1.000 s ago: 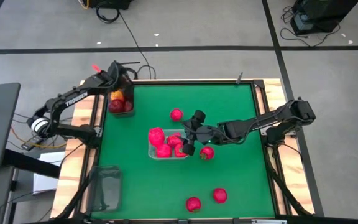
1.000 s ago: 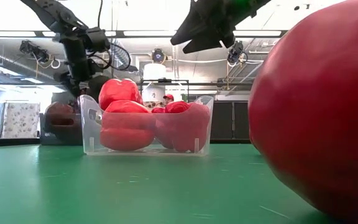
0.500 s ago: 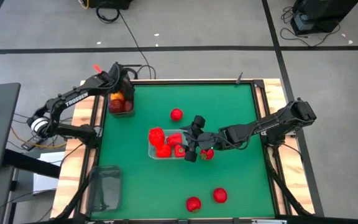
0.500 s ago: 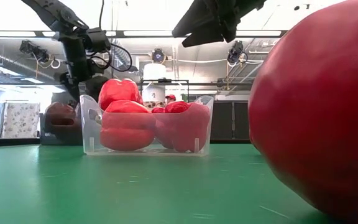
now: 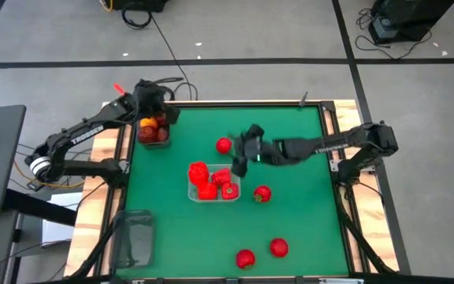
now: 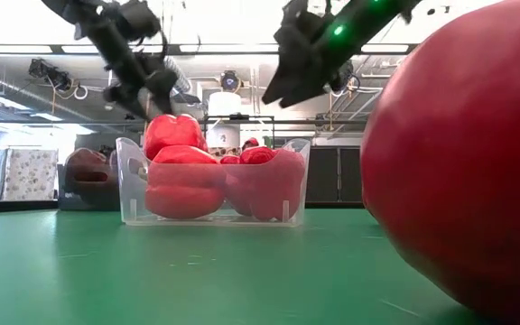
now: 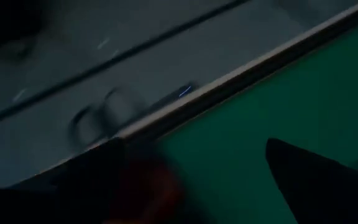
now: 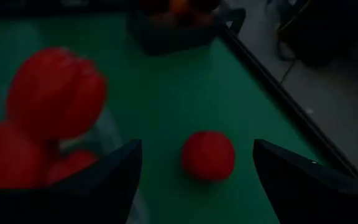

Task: Sort produce into baskets
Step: Put the red tomato into the bottom black bin

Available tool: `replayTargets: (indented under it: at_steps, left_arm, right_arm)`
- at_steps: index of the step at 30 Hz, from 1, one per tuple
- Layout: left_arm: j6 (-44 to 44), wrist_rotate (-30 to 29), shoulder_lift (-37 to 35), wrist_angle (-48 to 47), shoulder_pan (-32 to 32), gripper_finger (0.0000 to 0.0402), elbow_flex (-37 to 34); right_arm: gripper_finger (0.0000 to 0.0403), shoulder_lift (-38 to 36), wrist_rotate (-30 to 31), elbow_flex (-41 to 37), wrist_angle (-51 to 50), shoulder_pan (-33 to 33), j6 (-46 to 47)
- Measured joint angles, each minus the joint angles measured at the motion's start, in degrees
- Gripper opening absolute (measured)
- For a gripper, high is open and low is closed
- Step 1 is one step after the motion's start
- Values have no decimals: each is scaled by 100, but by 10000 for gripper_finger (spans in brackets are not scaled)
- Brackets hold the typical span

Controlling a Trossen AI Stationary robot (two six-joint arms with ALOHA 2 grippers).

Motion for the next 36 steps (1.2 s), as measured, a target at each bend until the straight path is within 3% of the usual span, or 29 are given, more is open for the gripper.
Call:
replayTargets:
  at_steps: [6,14,20,26,31,36]
  left_arm:
    - [-3,616,-111,725,-765,397,2]
    - [261,797,-102,799,-1648,396,2]
    - [156,943,-98,751,-1859,396,-44]
    - [158,942,-23,1239,-2185,396,-368]
    - [244,874,36,2198,-2561,396,-1004]
    - [-83,842,26,2351,-2728,396,-1276]
  right_arm:
    - [316,175,-1994,11,759,-1422,-19]
    - [316,1267,-3574,302,860,-2320,47]
    - [316,1593,-3815,858,217,-2362,-7]
    - [316,1601,-3717,863,-228,-2163,-318]
    - [316,2074,-3160,852,-88,-1911,-484]
    - [316,2383,-3349,865,183,-1892,-133]
